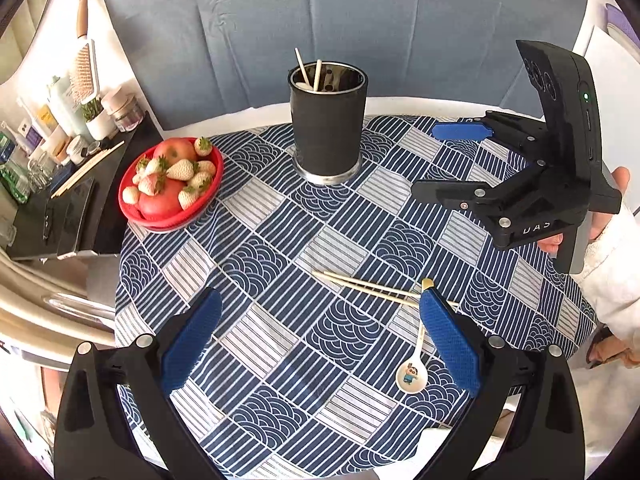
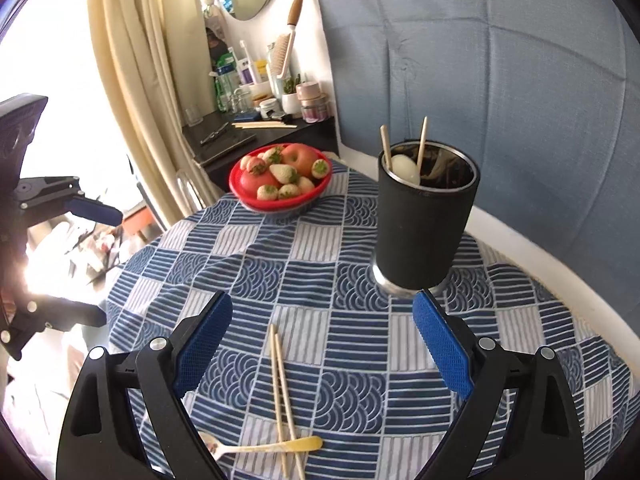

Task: Organize utensils
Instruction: 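Withdraw both tools from the cup back over the cartoon-print spoon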

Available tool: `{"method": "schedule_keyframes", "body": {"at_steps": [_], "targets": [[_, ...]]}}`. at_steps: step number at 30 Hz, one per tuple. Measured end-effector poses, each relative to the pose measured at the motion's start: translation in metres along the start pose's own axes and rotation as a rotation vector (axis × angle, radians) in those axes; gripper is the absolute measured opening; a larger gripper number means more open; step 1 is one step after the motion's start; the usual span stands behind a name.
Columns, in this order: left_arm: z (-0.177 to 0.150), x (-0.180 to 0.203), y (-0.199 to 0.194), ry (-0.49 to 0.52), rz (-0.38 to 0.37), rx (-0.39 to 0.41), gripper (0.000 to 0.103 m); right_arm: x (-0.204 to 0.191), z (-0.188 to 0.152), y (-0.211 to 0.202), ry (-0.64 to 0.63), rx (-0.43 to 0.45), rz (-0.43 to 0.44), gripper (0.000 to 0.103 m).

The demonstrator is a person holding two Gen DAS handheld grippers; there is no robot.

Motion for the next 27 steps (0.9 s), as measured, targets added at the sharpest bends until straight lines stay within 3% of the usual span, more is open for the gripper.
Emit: {"method": "schedule_keyframes", "body": {"at_steps": [9, 18, 27], "targets": [[-0.039, 0.023, 0.01, -0.017, 0.018, -0.06, 0.097, -0.015, -0.028, -0.01, -0.024, -0.024, 0.063, 0.09], [-0.059, 0.058, 0.024, -0.003, -0.03, -0.095, 0.097, -0.015, -0.044, -0.024, -0.021, -0.001, 0.09, 0.092], [-0.079, 0.084, 0.055, 0.022, -0.07, -0.158, 0.097, 0.0, -0.073, -0.018, -0.007, -0.055, 0.051, 0.093]]}}
Point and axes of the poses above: each gripper's, at about its wrist camera, not at the fingertips, and y roughly the way its jaws point, x to its right, z to its top, the point moved 9 cm from there along y, roughly the way its jaws point, and after that the axes turned 2 degrees about -z, right-handed, at the moved point
